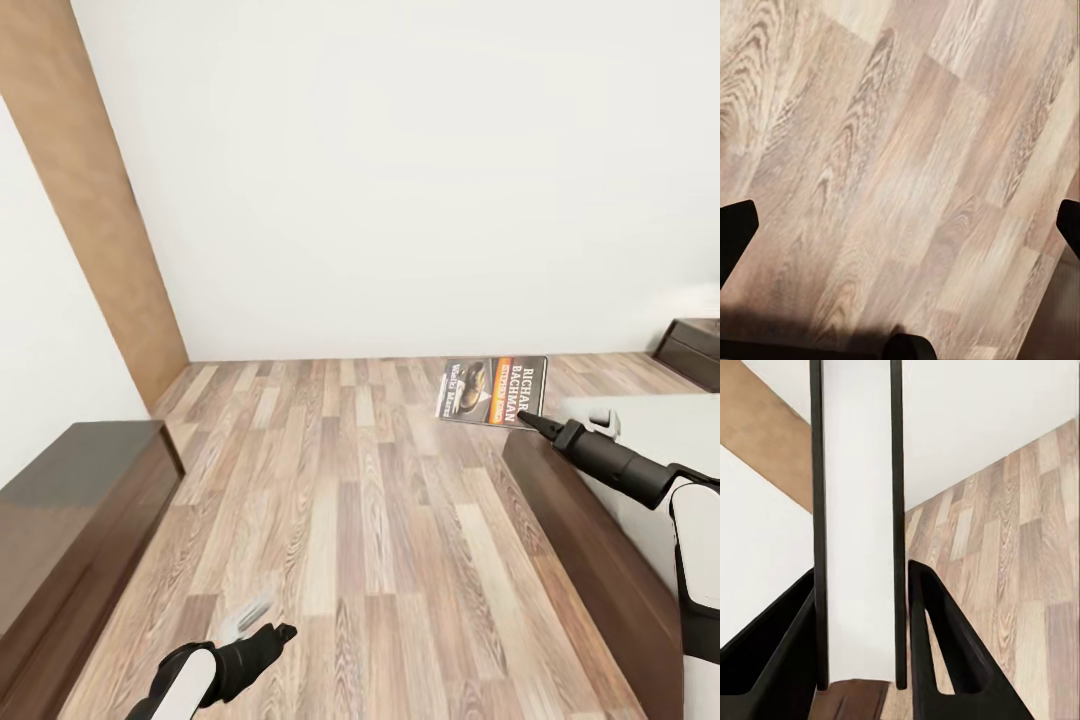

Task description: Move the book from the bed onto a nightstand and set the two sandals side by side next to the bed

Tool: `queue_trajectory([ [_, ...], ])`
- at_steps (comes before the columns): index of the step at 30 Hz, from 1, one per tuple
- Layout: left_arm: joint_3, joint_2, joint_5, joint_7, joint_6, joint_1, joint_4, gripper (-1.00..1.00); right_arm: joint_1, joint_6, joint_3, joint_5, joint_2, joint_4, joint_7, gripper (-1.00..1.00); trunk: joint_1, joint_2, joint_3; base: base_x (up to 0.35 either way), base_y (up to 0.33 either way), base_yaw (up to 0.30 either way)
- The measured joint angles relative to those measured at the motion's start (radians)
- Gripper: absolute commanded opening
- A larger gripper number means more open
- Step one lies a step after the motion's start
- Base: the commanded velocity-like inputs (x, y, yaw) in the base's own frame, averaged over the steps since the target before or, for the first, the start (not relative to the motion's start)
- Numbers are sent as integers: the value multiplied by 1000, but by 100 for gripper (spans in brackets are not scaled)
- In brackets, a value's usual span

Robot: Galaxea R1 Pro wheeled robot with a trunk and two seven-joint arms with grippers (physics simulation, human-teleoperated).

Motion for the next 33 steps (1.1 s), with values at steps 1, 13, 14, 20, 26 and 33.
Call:
queue_trajectory([
  [1,0,0,0,0,0,0,0,100,0,0,0,0,0,0,0,-100,0,0,0,326,-8,-266],
  [13,0,0,0,0,-1,0,0,100,3,0,1,-1,2,1,0,-100,0,0,0,326,-2,-189],
  [14,0,0,0,0,0,0,0,100,3,0,1,-1,2,1,0,-100,0,0,0,326,0,-36],
  [20,0,0,0,0,-1,0,0,100,4,0,2,-1,3,1,0,-100,0,0,0,326,0,-22],
  [26,0,0,0,0,-1,0,0,100,4,0,1,-2,3,2,0,-100,0,0,0,326,0,-5],
  [33,0,0,1,0,-1,0,0,100,4,0,-3,-3,3,1,2,-100,0,0,0,326,1,-3],
])
